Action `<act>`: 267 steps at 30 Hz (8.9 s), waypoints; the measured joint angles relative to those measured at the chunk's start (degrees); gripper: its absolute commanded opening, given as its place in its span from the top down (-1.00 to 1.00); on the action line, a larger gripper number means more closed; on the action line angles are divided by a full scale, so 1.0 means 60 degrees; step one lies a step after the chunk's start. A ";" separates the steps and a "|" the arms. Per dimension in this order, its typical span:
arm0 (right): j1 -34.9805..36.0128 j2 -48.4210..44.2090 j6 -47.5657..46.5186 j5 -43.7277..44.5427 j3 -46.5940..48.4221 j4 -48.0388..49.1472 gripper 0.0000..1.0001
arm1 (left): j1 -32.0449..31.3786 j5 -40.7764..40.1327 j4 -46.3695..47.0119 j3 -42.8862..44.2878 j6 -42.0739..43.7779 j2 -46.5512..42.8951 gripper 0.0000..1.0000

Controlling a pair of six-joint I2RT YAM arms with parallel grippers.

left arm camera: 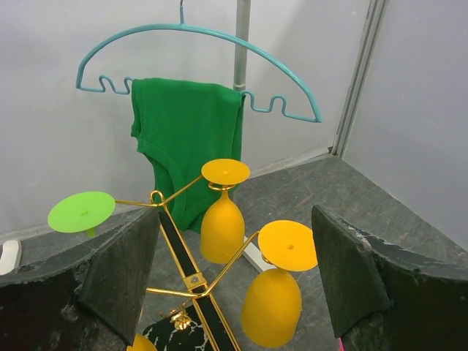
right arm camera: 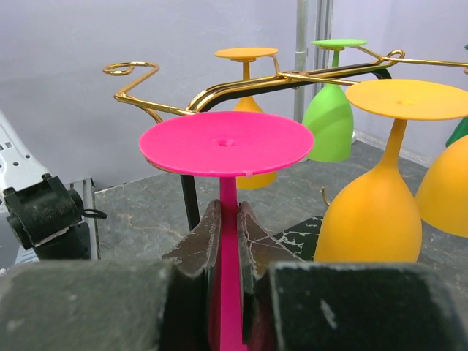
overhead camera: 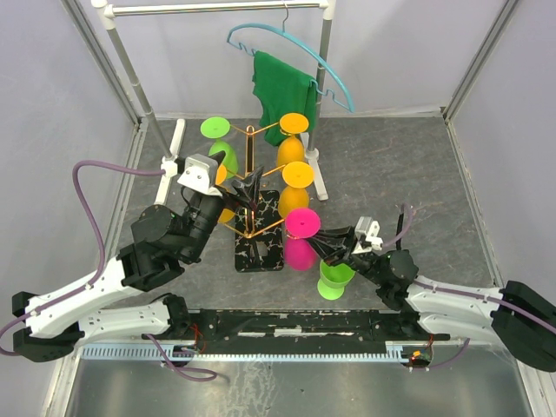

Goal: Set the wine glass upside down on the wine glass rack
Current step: Turn the wine glass upside down at the wine rack, then pick up the wine glass at the center of the board, then turn the wine glass upside down at the wine rack.

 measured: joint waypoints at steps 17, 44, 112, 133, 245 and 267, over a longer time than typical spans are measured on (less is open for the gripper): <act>0.0288 -0.0681 0.0015 -0.1246 0.0310 -0.1322 0.82 | 0.0000 -0.0295 0.0000 -0.0055 0.0040 0.0000 -0.83; 0.0342 -0.5920 -0.0594 -0.0055 0.0805 -0.9650 -0.22 | 0.0004 -0.0688 -0.0025 -0.0117 0.0051 -0.0080 -0.87; 0.0342 -0.2463 0.6612 1.0867 0.6470 -2.2389 -1.00 | 0.0011 0.4164 -0.5825 0.4601 -0.0947 0.4794 -0.98; -0.3206 0.0164 0.3781 0.8386 0.7799 -2.0760 -1.00 | -0.0095 0.5450 -0.6218 0.4273 -0.1366 0.5136 -0.99; -0.8725 -0.3045 0.5781 -0.2805 0.9231 -1.5872 -0.85 | -0.2524 0.1636 0.7461 0.0102 0.6787 0.4018 0.95; -0.8725 -0.2608 1.2987 -0.3362 0.7257 -0.8360 -0.77 | -0.2069 0.3432 1.2094 -0.1144 0.5289 0.5198 0.95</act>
